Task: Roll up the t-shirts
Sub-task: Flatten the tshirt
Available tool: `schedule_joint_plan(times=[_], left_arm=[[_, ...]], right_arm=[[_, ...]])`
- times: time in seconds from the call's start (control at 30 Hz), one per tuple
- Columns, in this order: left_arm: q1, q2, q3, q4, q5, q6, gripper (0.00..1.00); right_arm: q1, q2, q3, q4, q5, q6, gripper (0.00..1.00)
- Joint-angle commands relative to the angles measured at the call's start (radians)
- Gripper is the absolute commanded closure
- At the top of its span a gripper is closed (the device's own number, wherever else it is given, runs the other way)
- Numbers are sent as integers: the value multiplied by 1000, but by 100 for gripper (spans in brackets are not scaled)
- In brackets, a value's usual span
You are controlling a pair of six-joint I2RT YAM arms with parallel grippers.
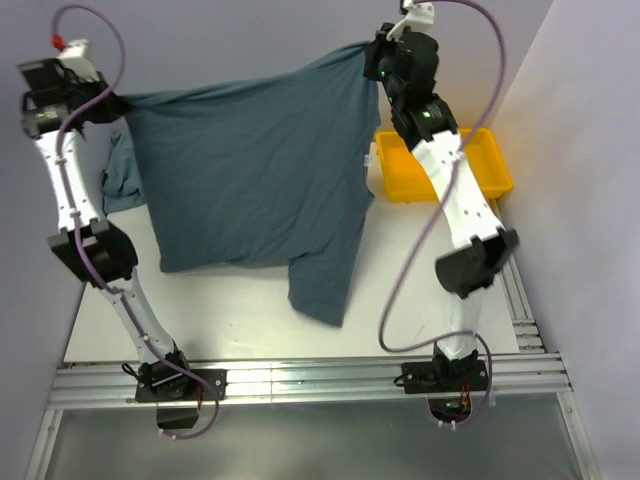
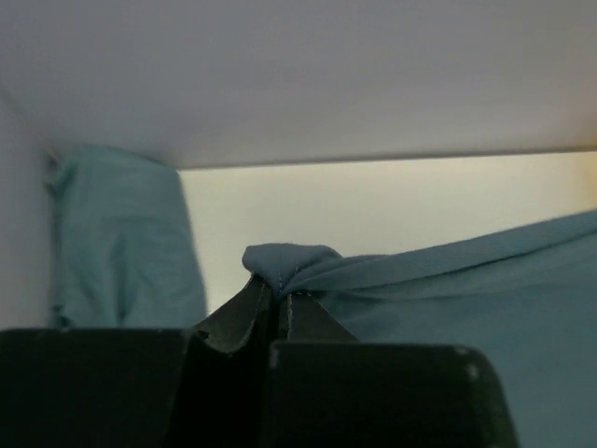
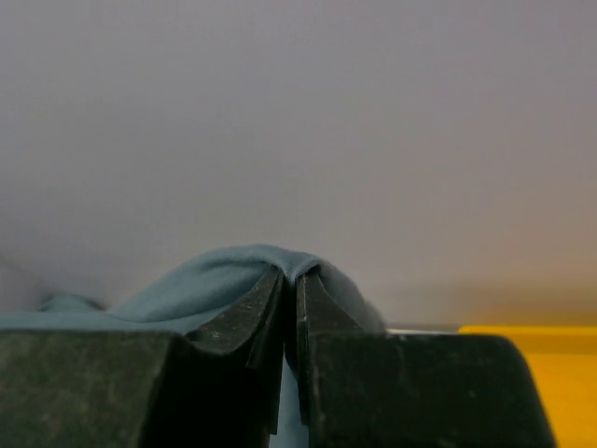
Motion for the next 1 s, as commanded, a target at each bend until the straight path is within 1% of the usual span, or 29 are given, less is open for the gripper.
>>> schedule_joint_plan(times=[0.0, 0.03, 0.07, 0.1, 0.13, 0.17, 0.2, 0.23, 0.27, 0.3, 0.33, 0.37, 0.4, 0.43, 0.47, 0.5, 0.57, 0.6, 0.63, 0.67, 0.7, 0.73, 0.77, 0.8, 0.83, 0.87, 0.9, 0.97], left_arm=[[-72, -13, 54, 143, -103, -47, 100], [-75, -17, 20, 238, -126, -72, 100], [-75, -15, 30, 261, -130, -110, 100], [-76, 8, 96, 267, -134, -123, 100], [-75, 11, 113, 276, -143, -135, 100], [-72, 5, 107, 337, -143, -167, 100], [-60, -39, 49, 378, -147, -179, 100], [-55, -64, 21, 423, -155, -184, 100], [-52, -81, 12, 448, -169, -175, 100], [-49, -95, 29, 442, -166, -175, 100], [-44, -93, 41, 430, -161, -175, 100], [-41, -101, 46, 420, -154, -167, 100], [-38, -110, 17, 399, -152, -158, 100], [-36, -122, -15, 393, -152, -128, 100], [-36, -163, -61, 387, -143, -111, 100], [-36, -185, -168, 379, -138, -88, 100], [-38, -243, -268, 348, -137, -16, 100], [-36, -260, -363, 328, -126, 35, 100], [-35, -276, -411, 269, -121, 102, 100], [-33, -312, -465, 244, -121, 138, 100], [-32, -332, -581, 220, -135, 170, 100], [-29, -355, -646, 190, -137, 231, 100], [-23, -401, -713, 178, -138, 263, 100], [-14, -424, -837, 160, -150, 300, 100], [-7, -447, -900, 131, -167, 355, 100], [-1, -489, -962, 111, -167, 391, 100], [11, -509, -1072, 91, -175, 431, 100], [19, -559, -1186, 55, -207, 520, 100]], right_arm=[[-35, 84, 201, 116, 10, -33, 100], [-40, 136, 280, 142, 15, -24, 100], [-43, 158, 316, 157, 21, -21, 100], [-46, 170, 338, 174, 35, -15, 100], [-55, 164, 333, 221, 46, -11, 100], [-55, 148, 308, 250, 56, -13, 100], [-58, 96, 269, 289, 65, -14, 100], [-58, 65, 176, 354, 84, -17, 100], [-61, 36, 131, 382, 90, -21, 100], [-61, -16, 90, 407, 96, -25, 100], [-61, -38, 29, 435, 95, -30, 100], [-64, -60, 1, 442, 102, -33, 100], [-63, -99, -63, 458, 107, -36, 100], [-63, -116, -91, 464, 99, -30, 100], [-67, -130, -107, 438, 102, -24, 100], [-66, -153, -152, 418, 105, -21, 100], [-64, -210, -276, 422, 99, 18, 100], [-64, -277, -421, 433, 110, 37, 100], [-63, -309, -488, 423, 109, 89, 100], [-64, -345, -562, 418, 121, 114, 100], [-64, -413, -716, 418, 112, 148, 100], [-64, -444, -790, 406, 93, 210, 100], [-64, -475, -859, 381, 84, 240, 100], [-60, -533, -1006, 360, 79, 277, 100], [-51, -567, -1094, 360, 57, 347, 100], [-44, -604, -1183, 366, 43, 373, 100], [-32, -662, -1325, 357, 47, 407, 100], [9, -718, -1455, 308, 73, 504, 100]])
